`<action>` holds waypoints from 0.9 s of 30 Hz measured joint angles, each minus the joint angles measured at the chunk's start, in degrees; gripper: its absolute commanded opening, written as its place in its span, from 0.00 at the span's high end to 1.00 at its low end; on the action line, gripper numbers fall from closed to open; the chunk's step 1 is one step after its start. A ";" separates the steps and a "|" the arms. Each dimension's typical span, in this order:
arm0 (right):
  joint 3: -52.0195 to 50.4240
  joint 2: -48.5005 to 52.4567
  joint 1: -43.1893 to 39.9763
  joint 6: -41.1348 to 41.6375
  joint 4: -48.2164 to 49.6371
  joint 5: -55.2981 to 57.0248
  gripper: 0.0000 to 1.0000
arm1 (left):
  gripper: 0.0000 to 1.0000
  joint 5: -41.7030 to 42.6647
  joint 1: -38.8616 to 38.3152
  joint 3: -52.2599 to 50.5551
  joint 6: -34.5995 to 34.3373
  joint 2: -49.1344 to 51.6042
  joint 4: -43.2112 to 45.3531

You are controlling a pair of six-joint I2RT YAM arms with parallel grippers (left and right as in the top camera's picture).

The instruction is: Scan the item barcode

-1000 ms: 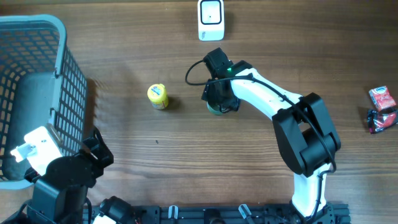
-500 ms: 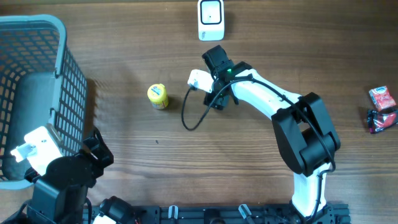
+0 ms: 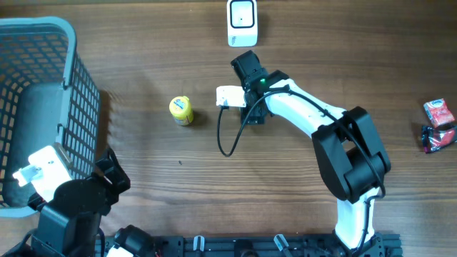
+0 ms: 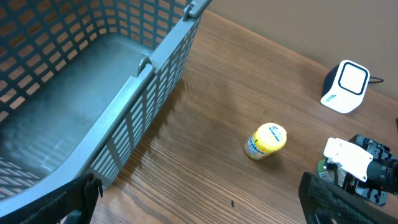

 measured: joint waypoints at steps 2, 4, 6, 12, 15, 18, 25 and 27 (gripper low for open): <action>0.00 -0.09 1.20 1.05 0.07 2.27 0.00 | 0.00 0.02 0.00 0.00 -0.02 0.00 0.02; 0.04 -0.15 2.43 2.93 0.11 3.21 0.00 | 0.00 0.00 0.00 -0.15 0.00 0.00 0.02; 0.04 -0.46 4.98 8.72 0.42 3.50 0.00 | 0.00 0.00 0.00 -1.38 0.00 0.00 0.00; 0.31 -6.01 8.52 39.52 -0.07 13.79 0.00 | 0.00 0.22 0.00 -3.06 -0.02 0.02 0.50; 0.59 -10.01 8.37 53.44 -7.08 14.71 0.00 | 0.00 0.24 0.00 -3.10 -0.02 0.02 0.79; 0.63 -11.26 8.37 61.72 -7.43 6.45 0.00 | 0.00 0.26 0.00 -3.10 -0.02 0.00 1.51; 0.59 -11.26 6.23 98.84 -2.69 0.26 0.00 | 0.00 0.42 0.00 -3.10 0.00 0.00 2.16; 0.61 -11.17 3.96 108.26 -2.89 1.11 0.00 | 0.00 0.42 0.00 -3.10 0.00 0.00 2.16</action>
